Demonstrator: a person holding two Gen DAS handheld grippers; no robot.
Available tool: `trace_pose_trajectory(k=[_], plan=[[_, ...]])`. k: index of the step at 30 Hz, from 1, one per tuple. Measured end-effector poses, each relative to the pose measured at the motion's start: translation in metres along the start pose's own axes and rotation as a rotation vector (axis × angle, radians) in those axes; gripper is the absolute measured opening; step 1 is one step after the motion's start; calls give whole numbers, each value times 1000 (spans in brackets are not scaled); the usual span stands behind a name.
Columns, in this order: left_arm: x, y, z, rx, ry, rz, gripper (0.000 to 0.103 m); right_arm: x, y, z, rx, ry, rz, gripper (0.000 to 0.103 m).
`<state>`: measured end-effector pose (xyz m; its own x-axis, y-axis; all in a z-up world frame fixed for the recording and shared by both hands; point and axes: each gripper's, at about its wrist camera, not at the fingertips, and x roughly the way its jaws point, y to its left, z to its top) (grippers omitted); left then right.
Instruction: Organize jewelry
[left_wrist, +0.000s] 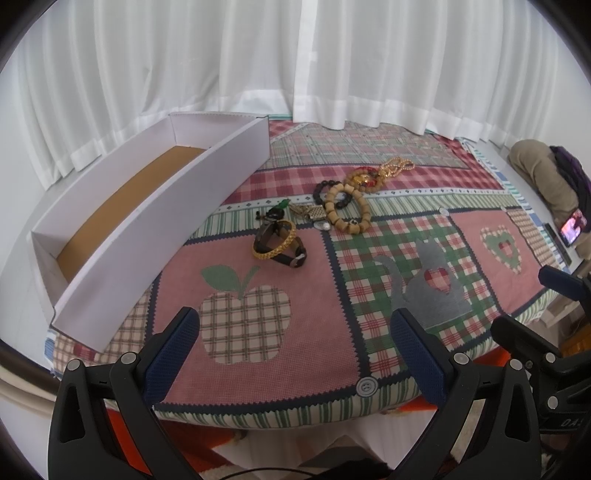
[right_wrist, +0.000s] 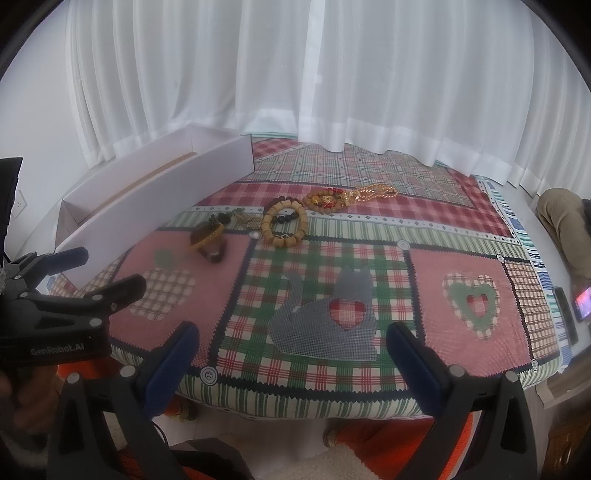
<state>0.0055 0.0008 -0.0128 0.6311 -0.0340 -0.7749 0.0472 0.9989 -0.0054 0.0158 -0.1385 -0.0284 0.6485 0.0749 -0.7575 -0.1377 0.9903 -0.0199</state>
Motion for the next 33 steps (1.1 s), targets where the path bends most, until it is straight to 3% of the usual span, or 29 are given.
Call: trace_pose_trajectory(k=[33], plan=[[0,2,1,1,6,6,102,1,-1,0,1,-5,6,103]])
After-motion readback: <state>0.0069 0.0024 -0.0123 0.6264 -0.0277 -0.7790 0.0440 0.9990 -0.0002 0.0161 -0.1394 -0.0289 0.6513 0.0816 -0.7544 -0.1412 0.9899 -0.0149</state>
